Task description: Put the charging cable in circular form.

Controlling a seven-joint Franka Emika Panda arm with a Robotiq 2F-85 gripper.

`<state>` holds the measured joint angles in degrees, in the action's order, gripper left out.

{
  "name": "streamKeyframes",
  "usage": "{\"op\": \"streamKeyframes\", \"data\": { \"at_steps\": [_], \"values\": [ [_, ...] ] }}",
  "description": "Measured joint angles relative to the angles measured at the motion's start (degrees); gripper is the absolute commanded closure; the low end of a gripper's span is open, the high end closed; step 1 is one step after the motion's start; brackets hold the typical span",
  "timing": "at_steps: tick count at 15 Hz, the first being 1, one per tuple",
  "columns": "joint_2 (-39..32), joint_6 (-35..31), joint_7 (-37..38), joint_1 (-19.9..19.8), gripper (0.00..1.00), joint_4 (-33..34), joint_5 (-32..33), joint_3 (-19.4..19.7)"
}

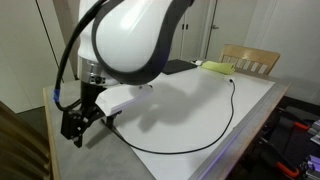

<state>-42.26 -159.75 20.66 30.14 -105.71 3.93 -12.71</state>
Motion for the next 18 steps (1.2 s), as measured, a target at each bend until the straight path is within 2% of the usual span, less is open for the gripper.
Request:
{"op": "streamKeyframes", "data": {
  "at_steps": [18],
  "values": [
    [-0.4,-0.1,0.0,-0.2,0.00,-0.5,-1.6,1.3]
  ]
}}
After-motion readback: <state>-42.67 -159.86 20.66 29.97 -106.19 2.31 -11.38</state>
